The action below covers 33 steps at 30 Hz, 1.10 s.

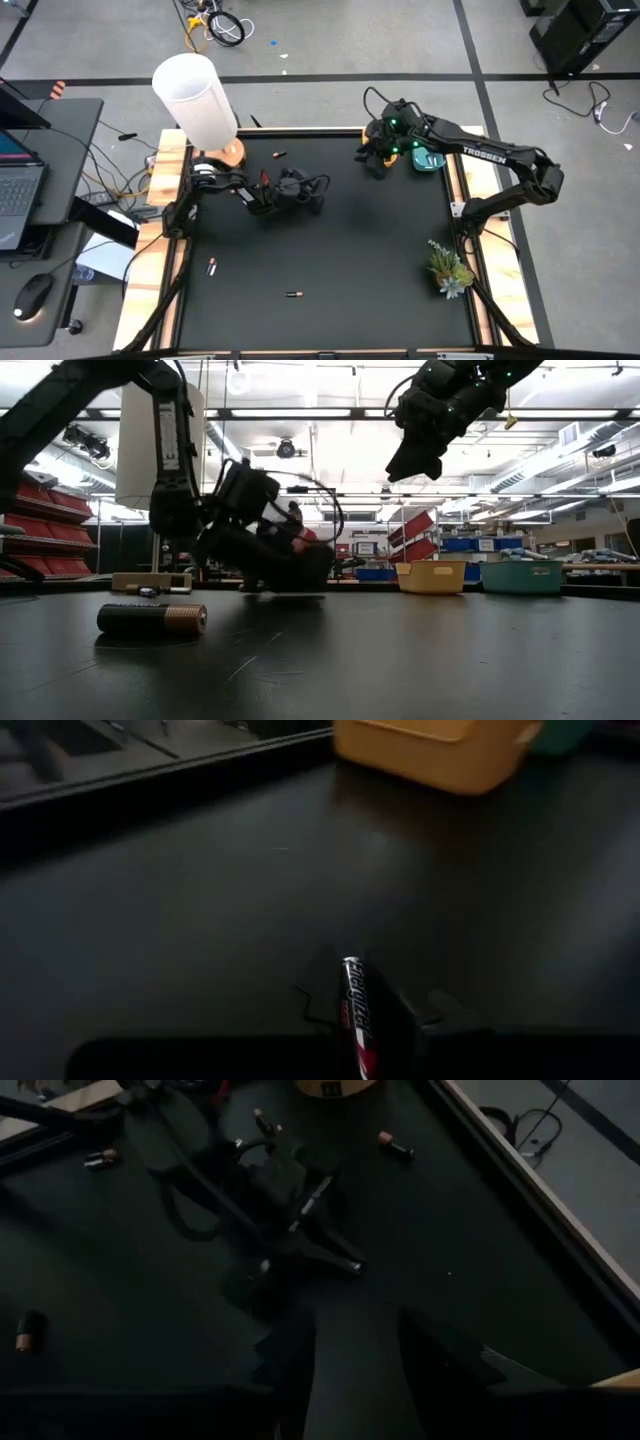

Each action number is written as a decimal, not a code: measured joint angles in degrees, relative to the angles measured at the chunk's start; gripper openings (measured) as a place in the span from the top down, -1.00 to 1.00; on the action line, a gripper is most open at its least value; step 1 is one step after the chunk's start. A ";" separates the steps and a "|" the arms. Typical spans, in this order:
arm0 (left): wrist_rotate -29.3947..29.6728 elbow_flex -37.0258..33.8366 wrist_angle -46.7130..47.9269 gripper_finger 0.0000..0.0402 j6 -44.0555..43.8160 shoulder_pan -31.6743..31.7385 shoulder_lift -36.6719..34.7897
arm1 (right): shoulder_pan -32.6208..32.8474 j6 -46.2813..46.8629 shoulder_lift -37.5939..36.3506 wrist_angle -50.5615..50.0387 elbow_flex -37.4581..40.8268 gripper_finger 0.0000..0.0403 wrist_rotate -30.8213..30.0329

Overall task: Sort batteries
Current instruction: Put the silver battery into the blue bin

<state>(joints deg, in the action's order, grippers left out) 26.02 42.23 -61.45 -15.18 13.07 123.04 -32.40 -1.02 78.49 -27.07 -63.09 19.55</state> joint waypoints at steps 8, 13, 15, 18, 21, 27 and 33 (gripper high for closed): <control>-9.85 0.20 -0.62 0.82 -5.03 -0.03 -10.63 | -1.88 -0.11 -3.43 -6.68 -0.02 0.24 1.07; -17.43 1.69 -1.11 0.82 -13.45 1.28 -15.81 | -2.01 0.29 -7.67 -6.19 7.82 0.24 5.32; -20.19 4.86 2.29 0.82 -13.63 1.71 -16.36 | -2.39 4.02 -9.97 -1.08 13.90 0.24 6.23; -26.24 12.84 12.54 0.82 -13.54 2.21 -16.42 | -2.94 10.32 -13.05 1.73 20.69 0.24 2.11; -30.72 22.38 25.73 0.82 -10.94 3.17 -14.10 | -2.97 13.42 -15.41 -1.62 22.87 0.24 -3.41; -40.06 36.37 29.90 0.82 -11.02 5.26 -7.14 | -3.27 13.47 -20.36 -3.45 23.02 0.24 -7.17; -43.66 47.10 30.09 0.82 -13.29 6.88 -0.03 | -4.84 21.39 -25.01 -9.52 22.99 0.24 -16.36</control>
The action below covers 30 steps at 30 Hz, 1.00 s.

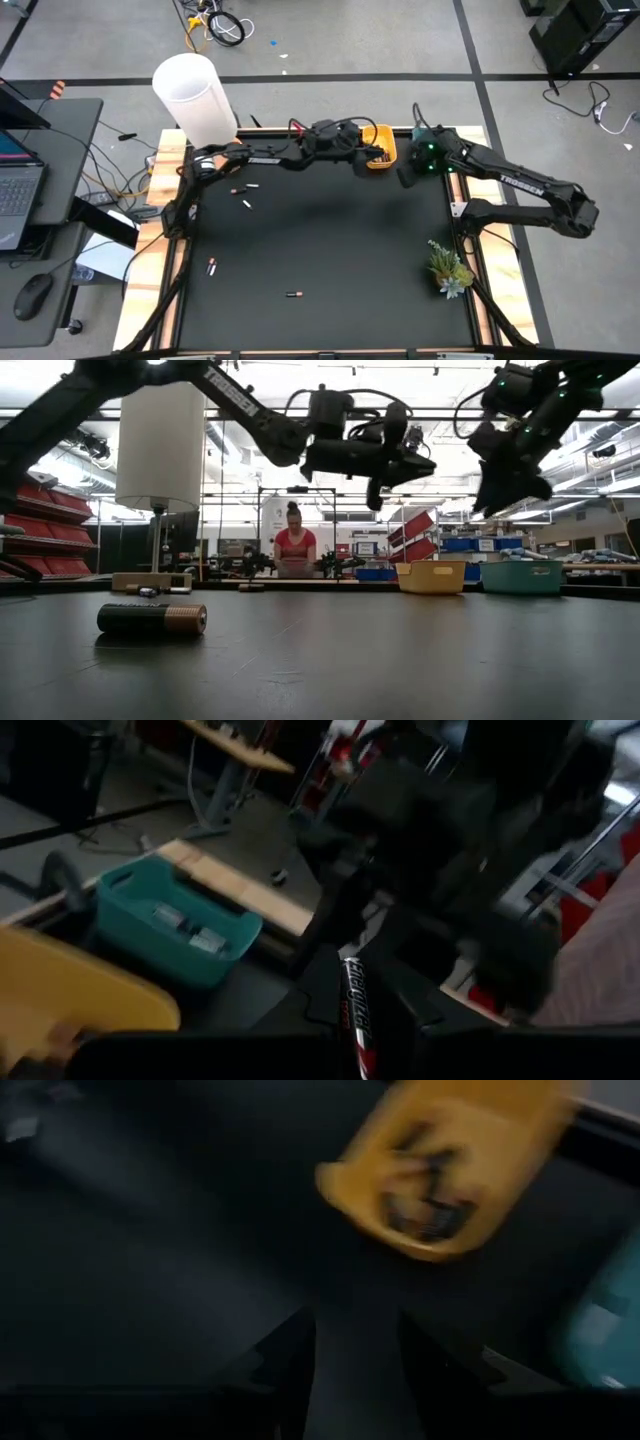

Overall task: Sort batteries
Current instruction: Put the silver battery into the blue bin

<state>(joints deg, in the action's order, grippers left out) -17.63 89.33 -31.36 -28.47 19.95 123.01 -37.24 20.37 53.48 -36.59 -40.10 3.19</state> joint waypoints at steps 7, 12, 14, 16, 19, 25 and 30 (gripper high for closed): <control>-1.65 10.13 0.49 0.82 -6.37 0.72 9.04 | -0.06 7.68 -3.89 -8.89 -1.64 0.25 -11.90; -3.46 17.21 -0.13 0.82 -9.64 0.73 14.71 | -0.06 8.61 -4.88 -8.61 -5.63 0.28 -15.03; -3.71 18.69 0.19 0.82 -10.64 0.69 16.17 | -0.14 10.24 -4.79 -9.90 -6.89 0.30 -14.96; -4.52 19.59 0.30 0.82 -13.35 0.91 16.91 | -0.39 8.90 -4.65 -10.75 -6.84 0.32 -11.69; -7.57 20.19 -1.12 0.82 -19.46 1.69 17.10 | 0.64 5.56 -4.81 -8.39 -5.43 0.31 -4.95; -20.31 20.20 -11.51 0.82 -31.24 3.54 16.81 | 2.22 1.64 -9.19 1.40 -2.23 0.31 3.47; -25.16 20.20 -22.13 0.82 -42.35 4.64 16.68 | 3.92 -7.61 -9.79 3.21 -2.05 0.30 4.00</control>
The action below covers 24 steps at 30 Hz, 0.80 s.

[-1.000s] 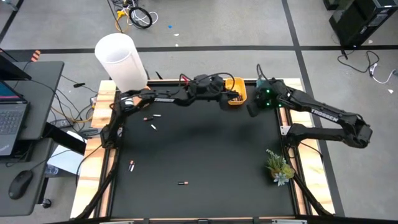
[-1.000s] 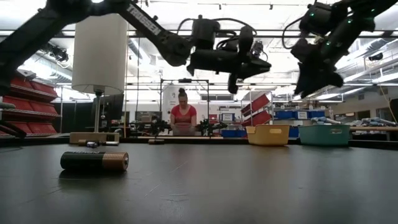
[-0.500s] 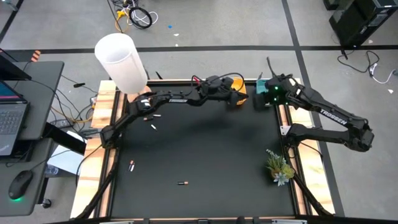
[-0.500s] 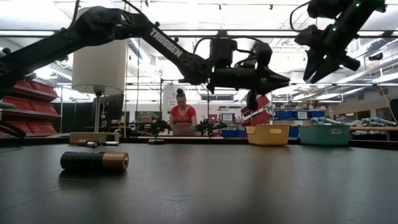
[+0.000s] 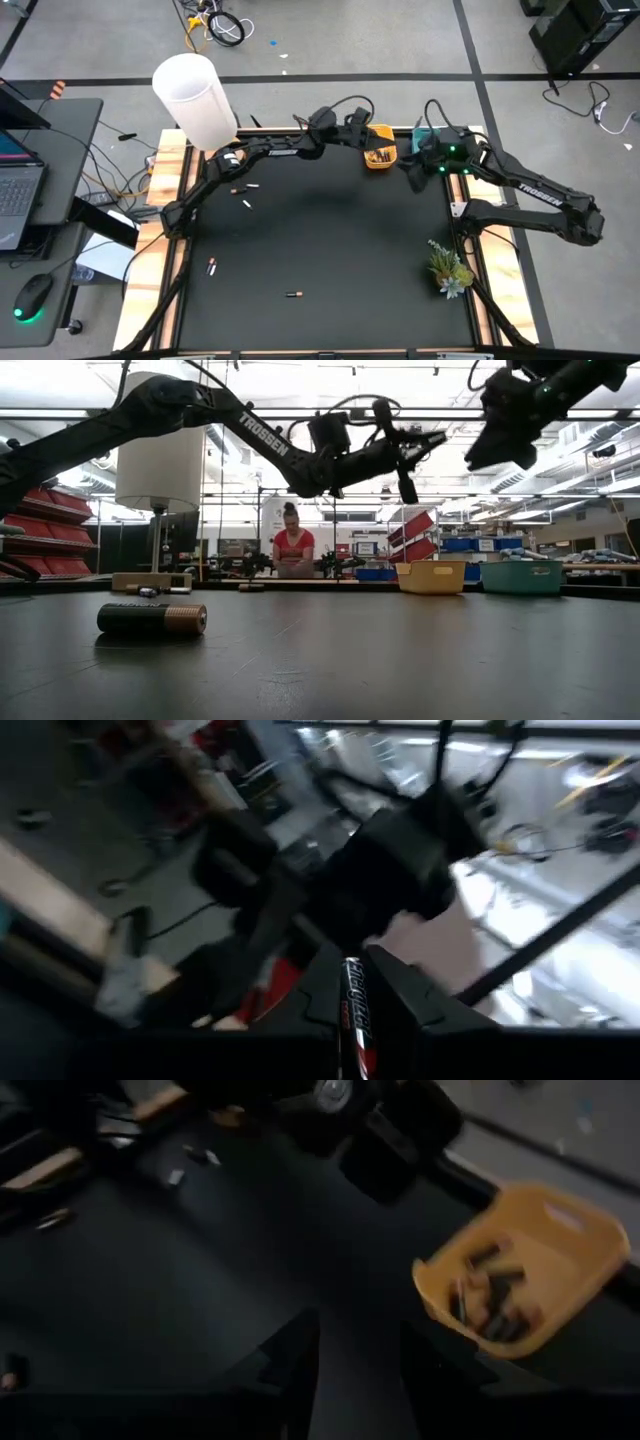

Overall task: Sort batteries
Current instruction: Put the silver battery into the blue bin

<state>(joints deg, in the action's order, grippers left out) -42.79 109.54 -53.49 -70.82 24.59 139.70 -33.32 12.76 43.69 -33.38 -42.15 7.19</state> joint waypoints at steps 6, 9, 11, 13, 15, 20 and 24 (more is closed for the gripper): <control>-4.36 0.00 -3.78 0.82 -5.90 -0.10 -0.11 | 2.10 -6.42 -2.23 9.68 -0.02 0.26 1.35; -4.96 0.00 -4.04 0.82 -6.23 0.27 -0.11 | 2.36 -10.28 -2.87 11.22 -0.46 0.22 1.31; -4.93 0.00 -3.79 0.82 -6.73 0.56 -0.11 | 2.37 -12.10 -2.71 9.98 -0.94 0.18 1.24; -4.79 0.00 -3.38 0.82 -6.85 0.66 -0.11 | 2.61 -14.91 -2.29 9.26 -0.96 0.14 0.95; -4.67 0.00 -2.67 0.82 -6.87 0.77 -0.11 | 3.14 -17.86 -1.55 9.26 -0.96 0.11 -1.70; -4.46 -0.02 -2.15 0.82 -6.63 0.82 -0.11 | 4.07 -24.03 -0.12 11.87 -0.96 0.04 -4.68; -4.79 -0.02 -1.26 0.82 -5.65 0.82 -0.11 | 4.37 -24.94 0.97 15.26 -0.96 0.02 -4.34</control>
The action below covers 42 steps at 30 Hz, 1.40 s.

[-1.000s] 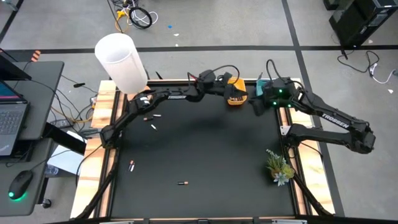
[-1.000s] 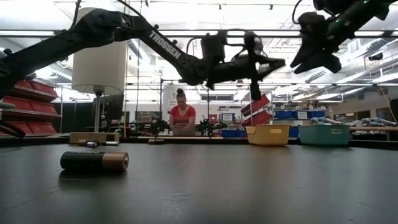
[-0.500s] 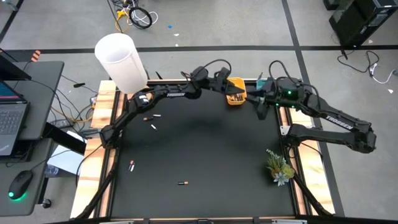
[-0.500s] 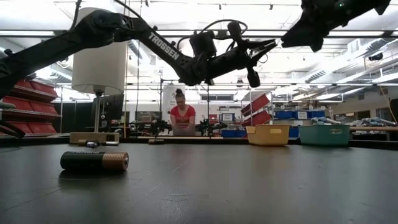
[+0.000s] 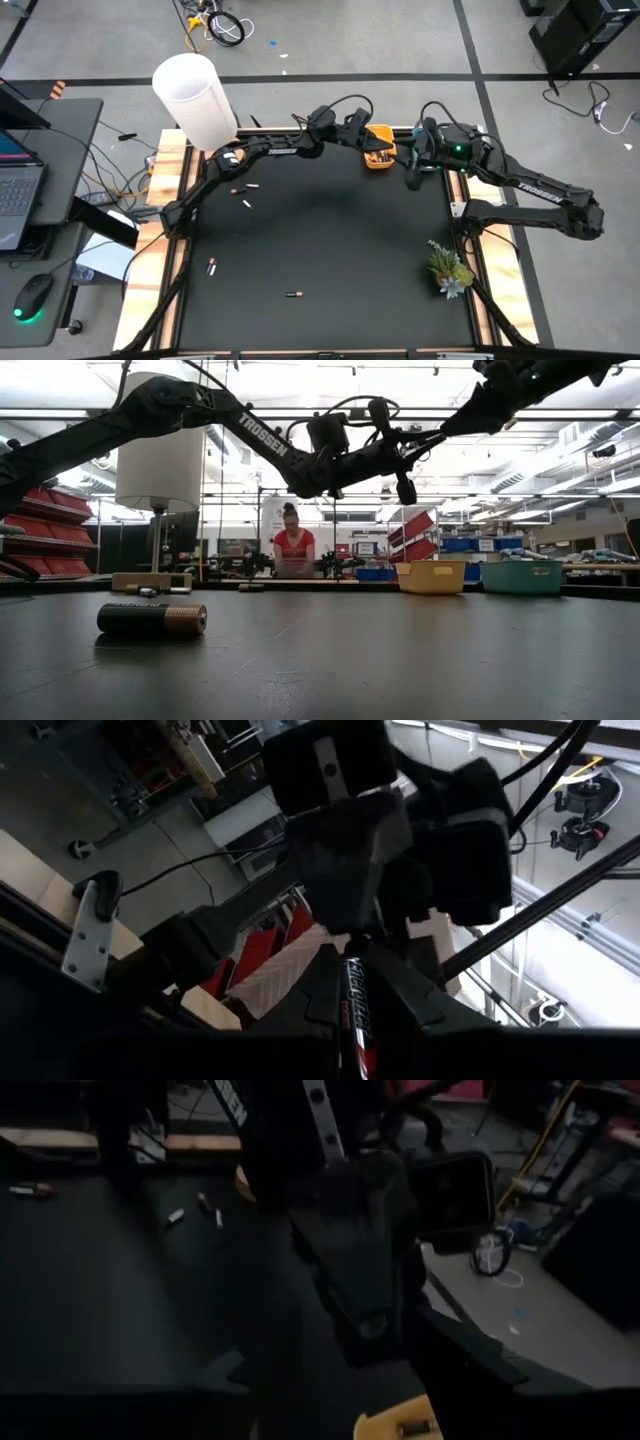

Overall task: Sort batteries
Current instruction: Put the silver battery into the blue bin

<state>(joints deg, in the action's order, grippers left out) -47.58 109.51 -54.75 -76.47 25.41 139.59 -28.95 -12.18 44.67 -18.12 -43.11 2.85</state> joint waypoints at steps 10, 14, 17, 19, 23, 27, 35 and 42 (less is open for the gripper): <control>-1.56 -0.04 0.91 0.82 1.34 0.09 0.04 | -0.05 -0.40 4.24 3.29 -0.09 0.10 3.55; -1.60 -0.04 0.77 0.82 1.34 0.01 0.04 | -0.04 -1.40 4.92 4.12 -0.09 0.16 3.87; -1.59 -0.04 0.78 0.82 1.31 0.00 0.04 | -0.04 -1.87 4.94 4.08 -0.09 0.23 3.90; -1.59 -0.04 0.76 0.82 1.31 0.00 0.04 | -0.04 -3.07 4.94 4.02 -0.09 0.28 3.91; -1.63 -0.07 0.79 0.82 1.29 -0.03 0.04 | -0.04 -5.05 4.93 3.92 0.42 0.38 3.96; -1.63 -0.13 0.91 0.82 1.27 -0.11 0.07 | -0.04 -5.62 4.92 2.92 0.42 0.45 4.33; -1.37 -0.15 1.00 0.82 1.20 -0.35 0.09 | -0.04 -5.79 4.92 1.76 0.44 0.35 4.74; -1.20 -0.15 1.04 0.82 1.15 -0.39 0.11 | -0.02 -6.04 6.17 1.76 0.48 0.18 4.75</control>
<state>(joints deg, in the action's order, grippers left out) -48.77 109.36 -53.71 -75.32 25.02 139.70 -28.97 -18.22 50.84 -16.36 -42.63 7.60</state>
